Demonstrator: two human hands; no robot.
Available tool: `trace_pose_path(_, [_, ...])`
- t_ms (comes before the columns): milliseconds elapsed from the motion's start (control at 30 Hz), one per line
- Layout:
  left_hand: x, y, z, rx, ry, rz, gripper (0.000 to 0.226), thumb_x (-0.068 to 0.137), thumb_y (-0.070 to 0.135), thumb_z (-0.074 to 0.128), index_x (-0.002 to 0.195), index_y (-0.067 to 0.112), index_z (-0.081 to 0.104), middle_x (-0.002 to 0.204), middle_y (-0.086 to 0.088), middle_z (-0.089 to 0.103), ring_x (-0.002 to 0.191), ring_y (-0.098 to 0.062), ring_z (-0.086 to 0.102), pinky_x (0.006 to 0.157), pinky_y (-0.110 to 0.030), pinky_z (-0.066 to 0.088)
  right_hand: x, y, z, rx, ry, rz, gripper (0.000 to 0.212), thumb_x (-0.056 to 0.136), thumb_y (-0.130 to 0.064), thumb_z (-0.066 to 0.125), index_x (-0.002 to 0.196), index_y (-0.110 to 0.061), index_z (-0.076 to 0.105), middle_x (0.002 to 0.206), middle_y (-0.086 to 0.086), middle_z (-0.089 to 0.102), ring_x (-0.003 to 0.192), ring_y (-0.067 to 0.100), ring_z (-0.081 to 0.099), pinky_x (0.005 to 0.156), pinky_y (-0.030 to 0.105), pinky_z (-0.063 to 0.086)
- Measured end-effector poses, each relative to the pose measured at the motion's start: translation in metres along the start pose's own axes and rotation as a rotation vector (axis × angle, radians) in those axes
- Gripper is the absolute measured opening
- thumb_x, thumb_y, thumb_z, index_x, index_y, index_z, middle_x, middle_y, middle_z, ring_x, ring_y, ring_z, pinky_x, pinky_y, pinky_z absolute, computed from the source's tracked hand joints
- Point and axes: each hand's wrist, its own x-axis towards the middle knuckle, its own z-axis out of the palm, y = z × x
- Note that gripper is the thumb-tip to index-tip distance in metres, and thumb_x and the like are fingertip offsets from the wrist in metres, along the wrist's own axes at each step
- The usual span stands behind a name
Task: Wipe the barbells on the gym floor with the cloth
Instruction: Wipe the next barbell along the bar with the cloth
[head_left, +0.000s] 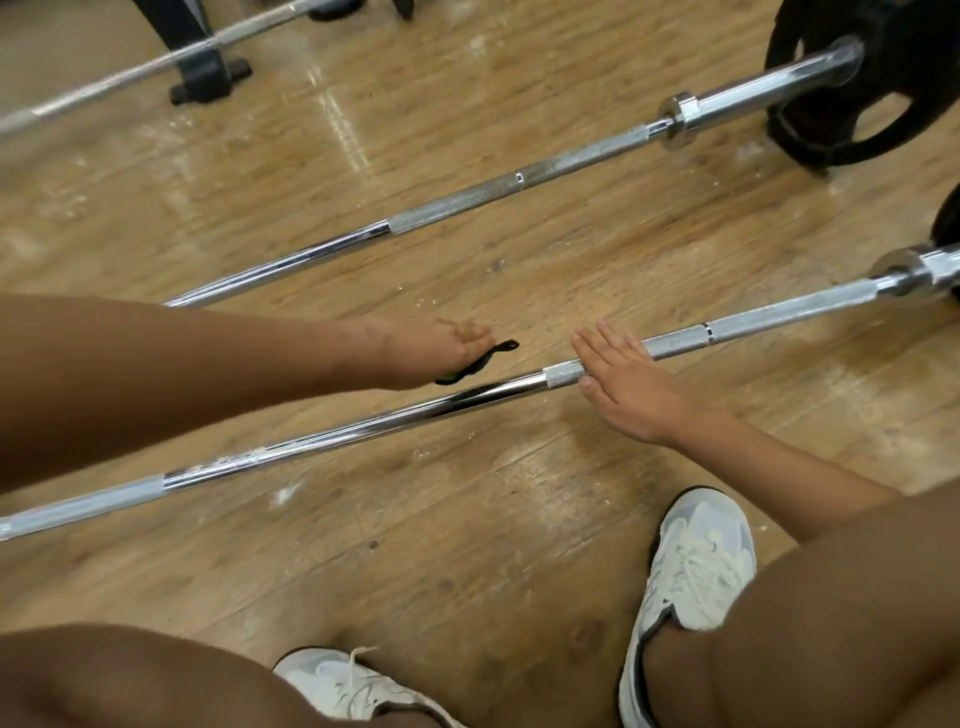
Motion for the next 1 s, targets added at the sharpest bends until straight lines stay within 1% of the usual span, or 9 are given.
trace_pose_path(133, [0.042,0.059,0.039,-0.273,0.078,-0.175,0.064,0.100,0.003,0.041,0.158,0.002,0.013,0.163,-0.018,0.022,0.136,-0.035,0.046,0.108,-0.035,0.034,0.002,0.006,0.001,-0.001,0.010,-0.006,0.084,0.089,-0.059,-0.006,0.161,-0.017,0.005,0.168,-0.003,0.000,0.150,0.007,-0.016,0.117,0.026,-0.017])
trace_pose_path(233, [0.062,0.096,0.071,-0.489,0.388,-0.414,0.057,0.095,0.001,0.032,0.152,-0.003,0.033,0.156,-0.024,0.036,0.132,-0.042,0.049,0.110,-0.047,0.040,0.003,0.006,0.007,0.014,0.036,0.004,0.080,0.093,-0.057,-0.002,0.161,-0.017,0.008,0.169,-0.003,0.004,0.146,0.002,-0.018,0.113,0.021,-0.022])
trace_pose_path(333, [0.076,0.123,0.087,-0.548,0.578,-0.577,0.059,0.090,-0.008,0.049,0.148,-0.002,0.041,0.152,-0.021,0.045,0.139,-0.038,0.044,0.117,-0.050,0.032,0.005,0.004,0.010,0.010,0.058,0.008,0.076,0.096,-0.054,0.002,0.161,-0.016,0.011,0.168,-0.003,0.008,0.148,0.003,-0.014,0.116,0.023,-0.020])
trace_pose_path(400, [0.084,0.132,0.087,-0.532,0.682,-0.573,0.060,0.086,-0.010,0.058,0.145,-0.003,0.046,0.148,-0.021,0.050,0.139,-0.037,0.045,0.114,-0.053,0.035,0.006,0.003,0.011,-0.006,0.080,0.024,0.074,0.097,-0.052,0.003,0.161,-0.017,0.010,0.168,-0.003,0.007,0.150,0.005,-0.013,0.116,0.024,-0.020])
trace_pose_path(500, [0.080,0.124,0.093,-0.498,0.702,-0.526,0.058,0.088,-0.007,0.058,0.145,-0.002,0.046,0.146,-0.021,0.051,0.138,-0.037,0.046,0.115,-0.050,0.036,0.008,0.002,0.008,0.010,0.066,0.027,0.072,0.098,-0.051,0.004,0.161,-0.017,0.009,0.168,-0.004,0.005,0.151,0.006,-0.012,0.115,0.023,-0.021])
trace_pose_path(567, [0.069,0.114,0.101,-0.518,0.716,-0.612,0.053,0.090,-0.004,0.046,0.142,-0.003,0.048,0.142,-0.020,0.054,0.134,-0.037,0.049,0.114,-0.050,0.037,0.009,0.000,0.004,0.014,0.058,0.050,0.064,0.105,-0.047,0.012,0.161,-0.017,0.009,0.168,-0.005,0.004,0.150,0.004,-0.013,0.115,0.023,-0.022])
trace_pose_path(667, [0.065,0.111,0.110,-0.534,0.736,-0.765,0.053,0.087,0.004,0.033,0.135,-0.002,0.055,0.135,-0.019,0.059,0.128,-0.037,0.054,0.109,-0.052,0.041,0.015,-0.004,0.002,0.028,0.051,0.076,0.057,0.109,-0.036,0.021,0.161,-0.015,0.011,0.169,-0.001,0.006,0.154,0.012,-0.008,0.118,0.029,-0.016])
trace_pose_path(867, [0.079,0.105,0.100,-0.480,0.754,-0.605,0.054,0.090,-0.001,0.044,0.144,-0.001,0.046,0.146,-0.018,0.050,0.138,-0.034,0.044,0.117,-0.049,0.032,0.029,-0.002,-0.005,0.000,0.009,0.105,0.057,0.109,-0.034,0.024,0.161,-0.015,0.010,0.169,-0.001,0.005,0.155,0.015,-0.007,0.121,0.034,-0.011])
trace_pose_path(1000, [0.077,0.089,0.102,-0.575,0.794,-0.823,0.042,0.091,0.001,0.046,0.132,0.001,0.056,0.131,-0.016,0.061,0.124,-0.033,0.054,0.109,-0.045,0.037,0.034,-0.001,-0.008,-0.011,-0.001,0.098,0.057,0.109,-0.035,0.022,0.161,-0.015,0.008,0.169,-0.001,0.003,0.155,0.015,-0.009,0.120,0.032,-0.012])
